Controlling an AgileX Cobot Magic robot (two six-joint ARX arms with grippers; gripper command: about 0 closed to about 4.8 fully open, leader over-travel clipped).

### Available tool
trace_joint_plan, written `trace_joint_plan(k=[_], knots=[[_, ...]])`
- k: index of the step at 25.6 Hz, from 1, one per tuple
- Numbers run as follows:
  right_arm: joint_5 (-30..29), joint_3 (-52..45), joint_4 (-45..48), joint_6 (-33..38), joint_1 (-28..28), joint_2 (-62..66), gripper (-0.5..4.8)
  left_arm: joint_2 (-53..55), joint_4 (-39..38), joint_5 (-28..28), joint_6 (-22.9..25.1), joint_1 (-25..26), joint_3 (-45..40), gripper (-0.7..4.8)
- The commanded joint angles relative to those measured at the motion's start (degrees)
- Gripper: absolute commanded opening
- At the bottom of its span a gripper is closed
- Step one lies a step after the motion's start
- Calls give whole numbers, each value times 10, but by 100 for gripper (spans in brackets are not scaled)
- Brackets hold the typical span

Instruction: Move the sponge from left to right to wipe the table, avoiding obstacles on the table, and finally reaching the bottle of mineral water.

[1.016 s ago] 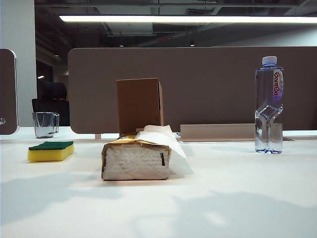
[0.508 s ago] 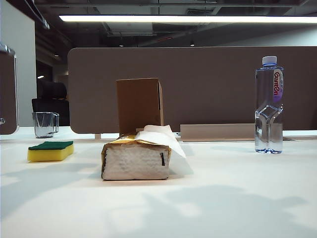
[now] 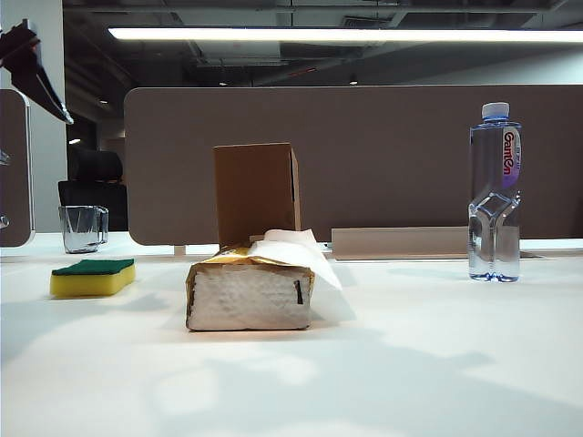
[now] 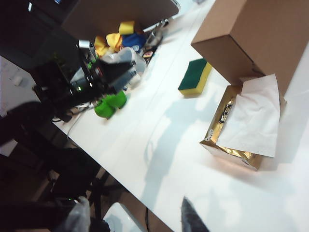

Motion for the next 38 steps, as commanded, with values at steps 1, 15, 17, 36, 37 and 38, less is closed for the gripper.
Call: trace_joint_plan(k=[1,15,17,36,37,38], knots=[[30,2,10,0,28,10,245,44,-6,34,5,10,44,479],[37,2,28,0,58,50,244,214,-21,49,43,11,130,479],[36,2,28,0,59,55,244,231,-22,49,43,11,137,479],[28,2,41,0,59,92,244,325,-15,48,69,9,158,479],[28,2,41,0,59,92,244,328,-12,47,71,9,158,479],[28,2,41,0,59,92,244,332,-7,47,71,9,158,479]])
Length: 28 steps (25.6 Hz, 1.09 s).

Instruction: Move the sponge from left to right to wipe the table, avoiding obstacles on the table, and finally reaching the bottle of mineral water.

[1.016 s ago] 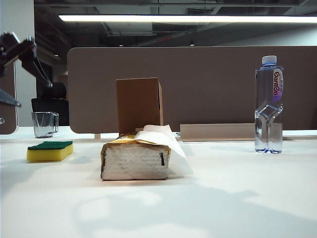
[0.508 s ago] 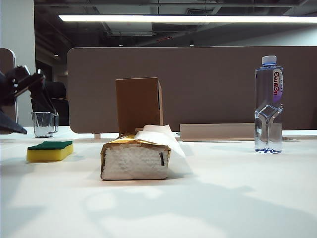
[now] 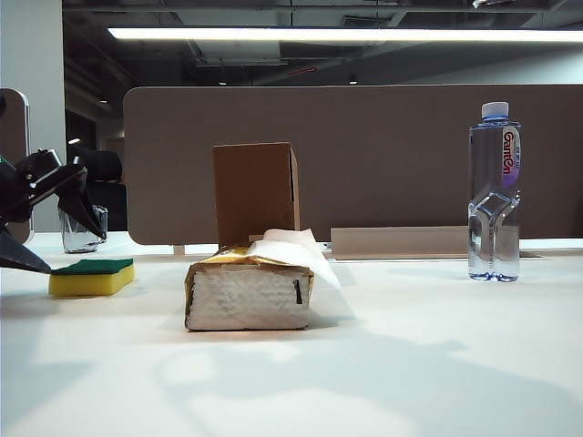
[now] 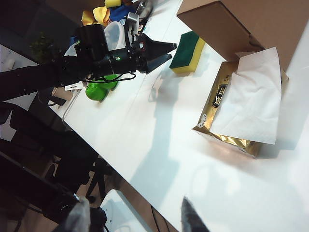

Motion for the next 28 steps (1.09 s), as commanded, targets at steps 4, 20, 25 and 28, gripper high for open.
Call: trace_joint_plan(k=[4,20,25,28], knots=[[-5,2,10,0,0,-1,244,14,29,-2,6,0,2,479],[-5,2,10,0,0,-1,244,52,45,-11,6,-2,19,479],[-5,2,10,0,0,-1,244,64,44,-12,6,-2,22,479],[-5,2,10,0,0,-1,244,67,44,-14,6,-7,22,479]])
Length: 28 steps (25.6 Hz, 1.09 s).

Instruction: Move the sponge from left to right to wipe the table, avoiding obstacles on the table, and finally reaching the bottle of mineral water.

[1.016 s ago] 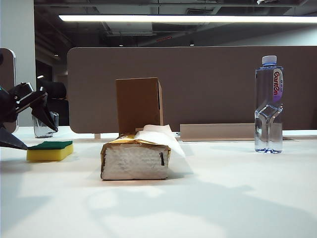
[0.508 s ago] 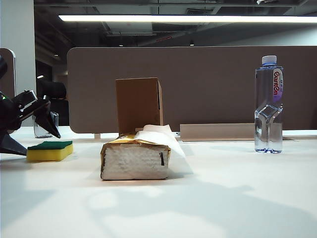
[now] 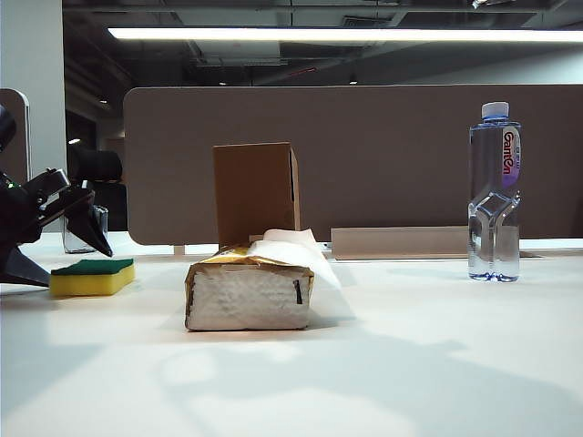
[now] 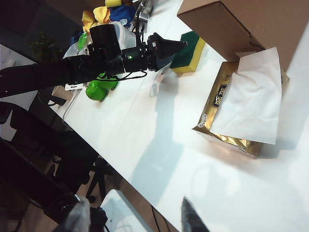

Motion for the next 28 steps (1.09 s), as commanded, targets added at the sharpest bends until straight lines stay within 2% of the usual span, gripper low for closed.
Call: trace_joint_plan(k=[1,4,10,13,15,22,23,24,28], knots=[[-4,2,9,0,0,-1,244,4,-6,-5,2,-5,0,451],[-3,2,9,0,0,-1,244,4,-8,-2,2,-8,0,396],[-2,2,10,0,0,-2,244,4,-14,-7,2,-14,0,386],[-2,2,10,0,0,-2,244,4,-14,-8,5,-16,0,303],[-2,2,9,0,0,-2,244,5,-13,-7,12,-16,0,275],[-2,2,10,0,0,-2,244,10,-15,-19,13,-16,0,250],[-2,2,10,0,0,-2,244,11,-15,-20,13,-16,0,208],[-2,2,10,0,0,-2,244,11,-15,-21,13,-16,0,133],[-2,2,10,0,0,-2,243,11,-10,-34,13,-16,0,46]])
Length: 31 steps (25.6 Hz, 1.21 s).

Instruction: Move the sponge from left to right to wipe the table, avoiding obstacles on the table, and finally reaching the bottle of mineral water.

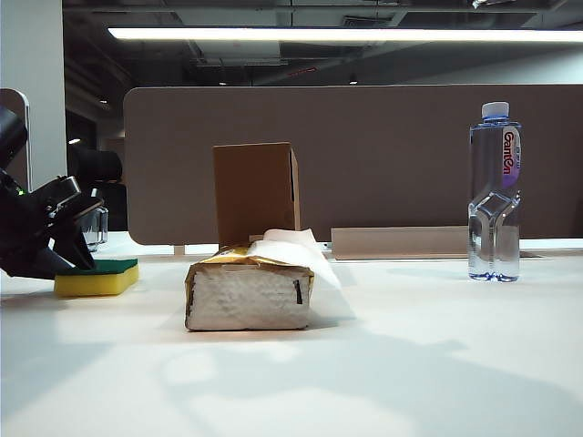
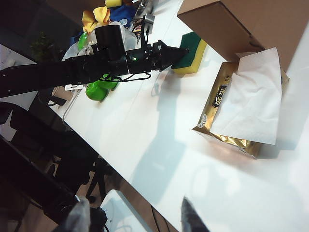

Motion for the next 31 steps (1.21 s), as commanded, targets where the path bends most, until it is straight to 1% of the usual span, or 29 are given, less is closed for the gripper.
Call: trace_joint_plan(k=[1,2,3,4,8,12,15,19,23,29,31], knots=[[-2,2,10,0,0,-2,244,1,-6,-24,4,0,-1,46],[-2,2,10,0,0,-2,244,1,-6,-31,4,0,-1,44],[-2,2,10,0,0,-2,244,1,-6,-32,5,0,-1,1],[-2,2,10,0,0,-2,243,1,-6,-32,7,0,-1,-5],[-2,2,10,0,0,-2,243,1,-13,-30,38,0,-1,-6],[-2,2,10,0,0,-2,244,1,-22,-28,46,0,-1,-6],[-2,2,9,0,0,-2,244,1,-32,-27,61,0,-1,-6],[-2,2,9,0,0,-2,244,1,-61,-28,97,0,-1,-6],[-2,2,10,0,0,-2,244,1,-97,-28,120,0,-1,-6],[-2,2,10,0,0,-2,244,0,-132,-27,120,0,-1,-6],[-2,2,10,0,0,-2,244,-2,-144,-28,129,0,-1,-6]])
